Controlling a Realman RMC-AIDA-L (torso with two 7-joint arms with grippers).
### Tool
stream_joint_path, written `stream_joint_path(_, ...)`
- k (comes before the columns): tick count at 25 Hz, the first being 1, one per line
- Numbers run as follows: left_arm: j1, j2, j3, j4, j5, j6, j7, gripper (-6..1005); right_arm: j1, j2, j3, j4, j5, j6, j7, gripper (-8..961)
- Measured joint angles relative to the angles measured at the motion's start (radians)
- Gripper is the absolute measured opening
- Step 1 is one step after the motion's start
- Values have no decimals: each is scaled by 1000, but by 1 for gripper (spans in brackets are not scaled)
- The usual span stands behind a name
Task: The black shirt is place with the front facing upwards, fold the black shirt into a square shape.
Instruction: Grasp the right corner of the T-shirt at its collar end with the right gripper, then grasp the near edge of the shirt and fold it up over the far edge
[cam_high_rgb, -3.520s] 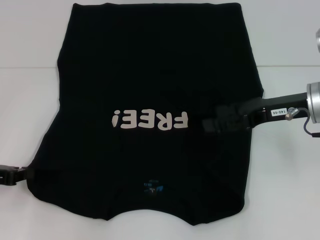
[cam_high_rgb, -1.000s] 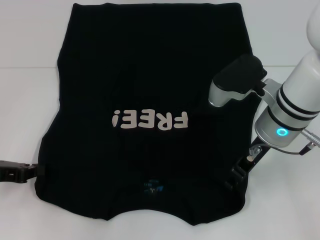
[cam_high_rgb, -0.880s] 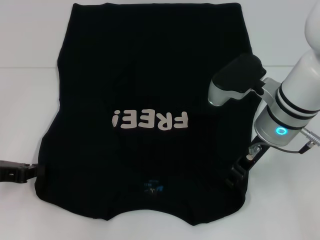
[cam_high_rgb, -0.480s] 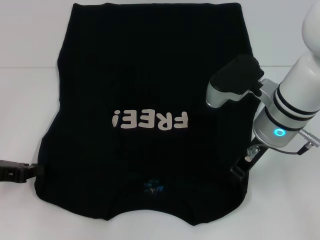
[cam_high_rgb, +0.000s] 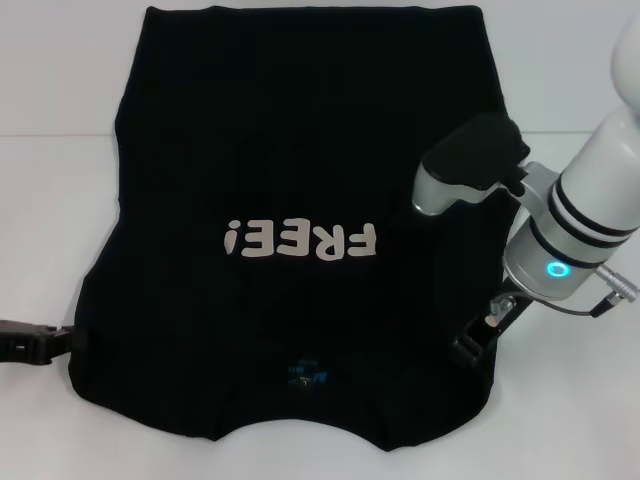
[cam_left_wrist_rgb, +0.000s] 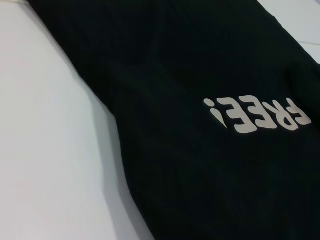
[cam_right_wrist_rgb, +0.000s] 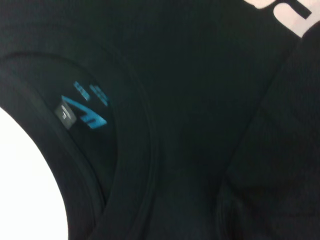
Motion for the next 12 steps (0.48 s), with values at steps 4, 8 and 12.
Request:
stream_joint_path(4,1,0,-22,0,0,14,0,7,-68,-3,4,-66,24,19,26,20)
stream_joint_path(8,-1,11,-58,0,-11,54,0,7,-189,-3,13,-160,43,34,62,20)
stream_joint_path(12,0,16,-93,1,-30,114,0,7,-296,-6,33,-253,73,37,72,19)
